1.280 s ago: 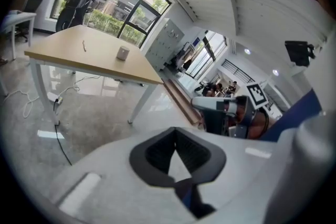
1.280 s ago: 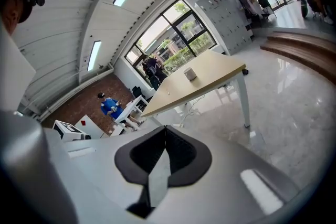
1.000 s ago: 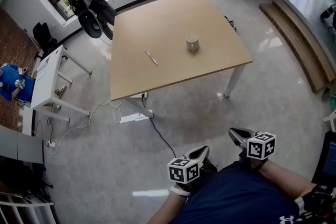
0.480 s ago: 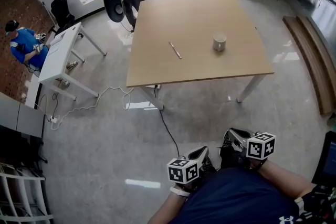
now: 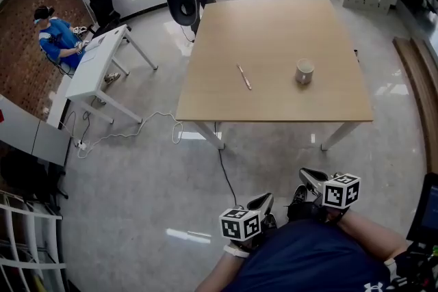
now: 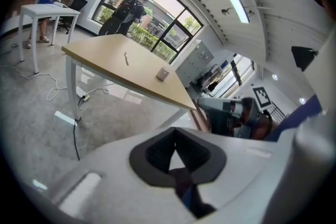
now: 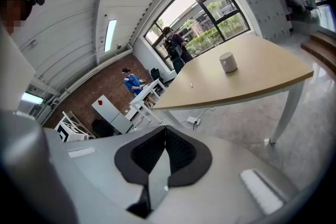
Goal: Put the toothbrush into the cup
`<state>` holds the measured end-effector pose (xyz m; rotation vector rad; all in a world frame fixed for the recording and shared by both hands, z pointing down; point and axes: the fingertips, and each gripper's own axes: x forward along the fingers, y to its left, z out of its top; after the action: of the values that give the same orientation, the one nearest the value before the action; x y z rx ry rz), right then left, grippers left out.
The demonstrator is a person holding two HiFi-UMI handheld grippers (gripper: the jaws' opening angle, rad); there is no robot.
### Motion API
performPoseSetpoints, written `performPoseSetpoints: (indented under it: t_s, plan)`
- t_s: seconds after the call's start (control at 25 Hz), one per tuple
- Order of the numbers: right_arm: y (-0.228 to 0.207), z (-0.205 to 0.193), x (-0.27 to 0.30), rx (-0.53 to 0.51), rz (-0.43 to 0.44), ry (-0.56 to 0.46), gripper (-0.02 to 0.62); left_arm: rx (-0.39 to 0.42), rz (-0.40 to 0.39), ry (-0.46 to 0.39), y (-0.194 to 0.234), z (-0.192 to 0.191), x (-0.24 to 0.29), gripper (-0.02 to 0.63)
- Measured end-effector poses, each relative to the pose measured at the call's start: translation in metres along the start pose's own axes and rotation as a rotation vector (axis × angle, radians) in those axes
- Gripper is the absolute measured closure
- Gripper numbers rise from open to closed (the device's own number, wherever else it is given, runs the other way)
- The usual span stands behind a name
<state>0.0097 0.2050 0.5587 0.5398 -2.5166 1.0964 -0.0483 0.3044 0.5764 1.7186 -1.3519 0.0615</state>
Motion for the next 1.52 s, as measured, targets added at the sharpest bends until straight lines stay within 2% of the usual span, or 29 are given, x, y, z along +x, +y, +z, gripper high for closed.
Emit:
performPoseSetpoints:
  t_s: [0.16,0.36,0.84,1.2,1.36,1.52]
  plan:
    - [-0.031,0.033,0.005,0.014,0.014,-0.005,0.584,0.021,0.002,0.018,-0.01,0.026,0.038,0.601]
    - [-0.069,0.071,-0.006,0.046,0.012,-0.039,0.584,0.09,-0.014,0.066,-0.041,0.059,0.086,0.601]
    - [-0.131,0.12,-0.014,0.153,0.027,-0.108,0.584,0.17,0.01,0.149,-0.067,0.098,0.145,0.601]
    - [-0.156,0.132,0.002,0.166,0.007,-0.089,0.584,0.151,-0.003,0.16,-0.054,0.115,0.172,0.601]
    - [-0.172,0.151,0.02,0.177,-0.039,-0.105,0.584,0.135,-0.028,0.176,-0.032,0.137,0.188,0.601]
    - [-0.188,0.184,0.033,0.187,-0.106,-0.157,0.584,0.168,-0.081,0.197,-0.018,0.175,0.21,0.601]
